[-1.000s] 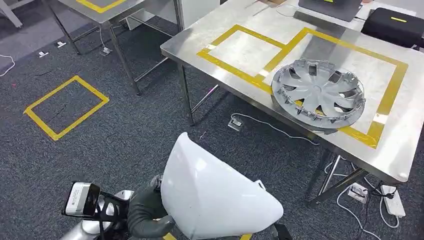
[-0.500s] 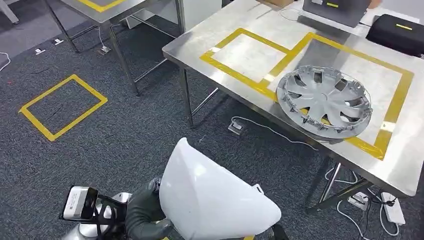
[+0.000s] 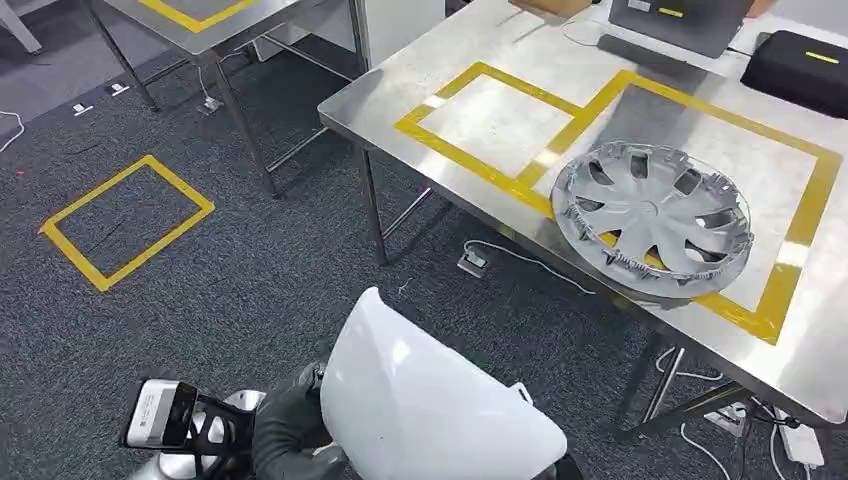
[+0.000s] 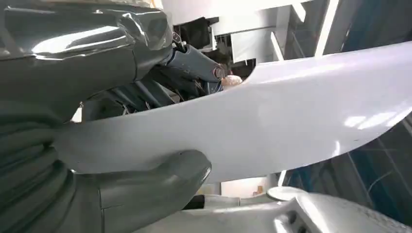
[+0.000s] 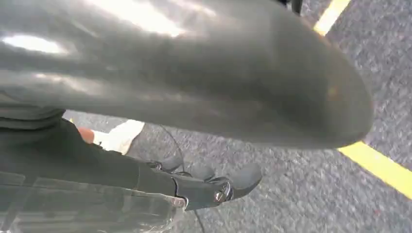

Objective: Take the parts from the cabinet and place them on the table.

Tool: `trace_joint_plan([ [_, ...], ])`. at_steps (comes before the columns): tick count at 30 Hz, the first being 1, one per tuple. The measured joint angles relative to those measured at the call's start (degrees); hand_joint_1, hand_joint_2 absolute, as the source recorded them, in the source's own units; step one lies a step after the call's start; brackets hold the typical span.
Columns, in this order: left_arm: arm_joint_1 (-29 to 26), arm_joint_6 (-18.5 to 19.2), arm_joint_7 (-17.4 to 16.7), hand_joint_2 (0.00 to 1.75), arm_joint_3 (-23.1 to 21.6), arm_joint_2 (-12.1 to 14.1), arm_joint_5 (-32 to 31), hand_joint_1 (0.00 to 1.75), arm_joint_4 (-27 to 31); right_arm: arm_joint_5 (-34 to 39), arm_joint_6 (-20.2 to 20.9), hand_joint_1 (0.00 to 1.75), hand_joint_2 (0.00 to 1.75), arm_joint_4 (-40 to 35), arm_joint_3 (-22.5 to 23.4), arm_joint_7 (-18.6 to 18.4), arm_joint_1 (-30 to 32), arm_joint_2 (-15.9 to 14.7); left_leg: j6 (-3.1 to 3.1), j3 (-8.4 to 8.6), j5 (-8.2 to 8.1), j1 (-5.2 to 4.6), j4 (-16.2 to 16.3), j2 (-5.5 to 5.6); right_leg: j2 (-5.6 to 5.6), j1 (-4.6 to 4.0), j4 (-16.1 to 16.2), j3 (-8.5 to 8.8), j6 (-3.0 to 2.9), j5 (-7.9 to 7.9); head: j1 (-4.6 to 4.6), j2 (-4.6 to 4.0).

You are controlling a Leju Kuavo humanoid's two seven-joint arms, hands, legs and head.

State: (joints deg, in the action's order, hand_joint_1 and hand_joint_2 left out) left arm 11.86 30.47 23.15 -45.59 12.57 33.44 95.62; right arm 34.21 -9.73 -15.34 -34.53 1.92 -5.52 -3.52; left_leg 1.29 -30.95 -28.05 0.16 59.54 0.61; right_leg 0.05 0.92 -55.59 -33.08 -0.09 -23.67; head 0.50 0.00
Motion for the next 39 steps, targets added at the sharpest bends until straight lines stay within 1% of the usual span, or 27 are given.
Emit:
trace_joint_plan([
  [2, -0.01, 0.0, 0.0, 1.75, 0.07, 0.0, 0.0, 1.75, 0.11, 0.0, -0.02, 0.0, 0.0, 0.0, 0.0, 0.02, -0.24, 0.0, -0.71, -4.95, -2.64, 0.21, 8.62, -0.24, 0.02, -0.09, 0.0, 0.81, -0.8, -0.69, 0.17, 0.0],
  [4, -0.13, 0.0, 0.0, 1.75, 0.09, 0.04, -0.02, 1.75, 0.11, 0.0, -0.04, 0.0, 0.0, 0.0, -0.02, 0.0, -0.25, 0.04, -0.98, -10.52, -6.09, 0.26, 15.92, -0.26, 0.07, -0.33, -0.01, 1.41, -0.93, -1.41, 0.2, 0.0],
  [5, -0.16, 0.0, 0.0, 1.75, 0.09, 0.07, -0.09, 1.75, 0.11, 0.0, -0.09, 0.0, 0.0, 0.0, -0.02, -0.05, -0.18, 0.04, -0.87, -11.58, -5.44, 0.26, 16.07, -0.27, 0.09, -0.51, -0.01, 1.85, -0.97, -1.77, 0.2, 0.0],
  [6, -0.15, 0.0, 0.0, 1.75, 0.09, 0.09, -0.17, 1.75, 0.11, 0.0, -0.13, 0.0, 0.0, 0.0, -0.04, -0.18, -0.17, 0.06, -0.54, -11.18, -3.03, 0.24, 13.52, -0.28, 0.18, -0.66, 0.0, 2.44, -0.95, -2.17, 0.2, 0.0],
  [8, -0.14, 0.0, 0.0, 1.75, 0.13, 0.09, -0.35, 1.75, 0.2, 0.0, -0.24, 0.0, 0.0, 0.0, -0.18, -0.59, -0.3, 0.15, 0.7, -7.34, 3.79, -0.08, 3.6, -0.28, 0.28, -1.1, 0.07, 3.76, -0.91, -2.98, 0.18, 0.0],
  [9, -0.07, 0.0, 0.02, 1.75, 0.22, 0.09, -0.35, 1.75, 0.28, 0.0, -0.28, 0.0, 0.0, 0.0, -0.33, -0.7, -0.31, 0.3, 1.9, -5.35, 6.69, -0.63, -1.46, -0.47, 0.29, -1.05, 0.17, 4.12, -0.87, -3.38, 0.16, 0.0],
  [10, -0.02, 0.0, 0.07, 1.75, 0.37, 0.11, -0.35, 1.75, 0.28, 0.0, -0.31, 0.0, 0.0, 0.0, -0.48, -0.74, -0.4, 0.66, 2.67, -4.94, 4.98, -1.07, -2.26, -0.9, 0.27, -1.58, 0.2, 4.19, -0.5, -3.67, -0.15, 0.0],
  [11, 0.02, 0.02, 0.09, 1.75, 0.57, 0.04, -0.41, 1.75, 0.42, 0.0, -0.37, 0.0, 0.0, 0.0, -0.57, -0.89, -0.53, 0.52, 2.53, -4.74, 4.81, -1.31, -2.8, -0.68, 0.28, -1.16, 0.32, 4.01, -0.26, -3.81, -0.06, 0.0],
  [13, -0.05, 0.02, 0.09, 1.75, 0.72, 0.11, -0.44, 1.75, 0.42, 0.02, -0.37, 0.0, 0.0, -0.02, -0.66, -1.07, -0.47, 0.59, 3.31, -4.32, 4.91, -1.52, -3.66, -0.61, 0.06, -1.32, -0.36, 4.49, 0.69, -3.14, 0.0, 0.0],
  [15, 0.04, 0.04, 0.11, 1.75, 0.79, -0.04, -0.5, 1.75, 0.5, 0.02, -0.37, 0.0, 0.0, -0.04, -0.76, -1.11, -0.6, 0.61, 3.53, -1.8, 5.26, -0.77, -4.89, -0.58, -0.02, -1.48, -1.86, 4.24, 0.4, -4.37, -0.1, -0.02],
  [16, 0.17, 0.02, 0.15, 1.75, 0.79, -0.22, -0.43, 1.75, 0.55, 0.02, -0.37, 0.0, 0.0, -0.04, -0.76, -1.12, -0.82, 0.5, 3.65, -1.53, 5.25, -0.61, -4.99, -0.58, 0.07, -1.31, -5.12, 2.49, 0.43, -5.2, -0.3, 0.0],
  [18, -0.03, 0.02, 0.13, 1.75, 0.7, -0.39, -0.5, 1.75, 0.52, 0.02, -0.41, 0.0, 0.0, -0.02, -0.77, -1.12, -0.92, 0.31, 3.57, -1.53, 4.86, -0.54, -4.97, -0.5, 0.06, -0.71, -13.82, -3.26, 0.82, -7.88, -0.3, 0.0],
  [19, -0.08, 0.02, 0.13, 1.75, 0.7, -0.39, -0.5, 1.75, 0.52, 0.04, -0.42, 0.0, 0.0, -0.02, -0.76, -1.16, -0.86, 0.22, 3.41, -1.48, 4.63, -0.53, -4.95, -0.41, 0.05, -0.4, -17.0, -5.68, 1.06, -9.15, -0.33, 0.0],
  [20, -0.1, 0.02, 0.13, 1.75, 0.7, -0.39, -0.5, 1.75, 0.52, 0.04, -0.42, 0.0, 0.0, -0.02, -0.79, -1.18, -0.7, 0.11, 3.19, -1.32, 4.39, -0.47, -4.94, -0.27, 0.05, -0.09, -18.04, -7.05, 1.27, -9.21, -0.35, 0.0],
  [21, -0.12, 0.02, 0.13, 1.75, 0.68, -0.42, -0.5, 1.75, 0.52, 0.04, -0.42, 0.0, 0.0, -0.02, -0.79, -1.18, -0.65, 0.04, 2.92, -0.97, 4.08, -0.38, -4.93, -0.17, 0.01, 0.29, -16.41, -7.13, 2.17, -7.93, -0.32, 0.0],
  [22, -0.13, 0.02, 0.13, 1.75, 0.68, -0.42, -0.5, 1.75, 0.52, 0.04, -0.42, 0.0, 0.0, -0.02, -0.79, -1.18, -0.64, -0.04, 2.53, -0.4, 3.64, -0.21, -4.89, -0.12, 0.0, 0.65, -11.7, -5.59, 3.63, -5.18, -0.32, 0.0],
  [24, -0.11, 0.02, 0.13, 1.75, 0.7, -0.44, -0.5, 1.75, 0.52, 0.04, -0.42, 0.0, 0.0, -0.02, -0.81, -1.18, -0.63, -0.04, 1.7, 0.69, 2.55, 0.03, -4.56, -0.13, -0.09, 1.23, -0.62, -1.28, 5.16, 0.68, -0.37, 0.0],
  [25, -0.11, 0.02, 0.13, 1.75, 0.68, -0.42, -0.5, 1.75, 0.48, 0.04, -0.42, 0.0, 0.0, -0.02, -0.85, -1.18, -0.67, 0.0, 1.27, 0.9, 2.16, -0.02, -4.35, -0.17, -0.22, 0.84, -0.8, -1.71, 4.33, -0.19, -0.43, 0.0],
  [26, -0.05, 0.02, 0.13, 1.75, 0.68, -0.42, -0.5, 1.75, 0.46, 0.04, -0.42, 0.0, 0.0, -0.02, -0.9, -1.18, -0.81, 0.0, 0.8, 0.53, 1.83, -0.04, -4.01, -0.2, -0.48, 0.56, -0.62, -1.94, 2.69, -1.79, -0.35, 0.0],
  [28, -0.1, 0.02, 0.13, 1.75, 0.7, -0.42, -0.57, 1.75, 0.48, 0.07, -0.42, 0.0, 0.0, -0.02, -0.9, -1.25, -0.44, 0.0, 0.0, 0.97, 1.44, -0.01, -3.77, -0.27, -0.31, 0.32, -0.75, -1.27, 1.79, -0.09, -0.26, 0.0],
  [30, 0.1, 0.02, 0.2, 1.75, 0.81, -0.37, -0.59, 1.75, 0.52, 0.07, -0.44, 0.0, 0.0, -0.02, -0.94, -1.42, -0.51, 0.02, -0.3, 0.78, 0.42, 0.18, -2.75, -0.39, -0.13, 0.81, -0.61, -0.08, 0.97, -0.55, -0.22, 0.0],
  [32, 0.15, 0.02, 0.37, 1.75, 0.83, -0.35, -0.61, 1.75, 0.52, 0.09, -0.53, 0.0, 0.0, -0.02, -0.96, -1.47, -0.98, 0.02, -0.76, -2.74, -1.41, 0.46, 4.12, -0.5, -0.05, 0.64, -0.61, 0.64, 0.16, -1.1, -0.04, 0.0],
  [34, -0.03, 0.0, 0.39, 1.75, 0.81, -0.28, -0.7, 1.75, 0.5, 0.15, -0.68, 0.0, 0.0, -0.02, -0.96, -1.47, -1.06, 0.04, -1.22, -9.0, -4.67, 0.47, 13.57, -0.5, 0.02, 0.25, -0.63, 1.12, -0.26, -1.69, -0.02, 0.0],
  [35, -0.07, 0.0, 0.41, 1.75, 0.81, -0.24, -0.79, 1.75, 0.5, 0.24, -0.72, 0.0, 0.0, -0.02, -0.96, -1.49, -0.96, 0.07, -1.08, -11.24, -5.37, 0.46, 15.89, -0.5, 0.05, 0.03, -0.63, 1.52, -0.27, -2.16, -0.04, 0.0],
  [36, -0.07, 0.0, 0.46, 1.75, 0.81, -0.22, -0.85, 1.75, 0.5, 0.26, -0.7, 0.0, 0.0, -0.02, -0.96, -1.49, -0.87, 0.09, -0.71, -11.8, -4.4, 0.45, 15.2, -0.5, 0.12, -0.16, -0.63, 2.06, -0.31, -2.55, -0.04, 0.0],
  [37, -0.06, 0.0, 0.5, 1.75, 0.81, -0.22, -0.87, 1.75, 0.5, 0.26, -0.5, 0.0, 0.0, -0.02, -0.98, -1.4, -0.86, 0.09, -0.11, -11.08, -1.98, 0.36, 12.05, -0.5, 0.22, -0.39, -0.62, 2.76, -0.31, -3.01, -0.04, 0.0],
  [39, -0.04, 0.0, 0.59, 1.75, 0.83, -0.22, -0.85, 1.75, 0.52, 0.26, -0.03, 0.0, 0.0, -0.02, -0.98, -0.94, -0.93, 0.11, 1.38, -7.33, 4.81, -0.16, 1.95, -0.5, 0.38, -0.73, -0.49, 4.18, -0.33, -3.87, -0.04, 0.0],
])
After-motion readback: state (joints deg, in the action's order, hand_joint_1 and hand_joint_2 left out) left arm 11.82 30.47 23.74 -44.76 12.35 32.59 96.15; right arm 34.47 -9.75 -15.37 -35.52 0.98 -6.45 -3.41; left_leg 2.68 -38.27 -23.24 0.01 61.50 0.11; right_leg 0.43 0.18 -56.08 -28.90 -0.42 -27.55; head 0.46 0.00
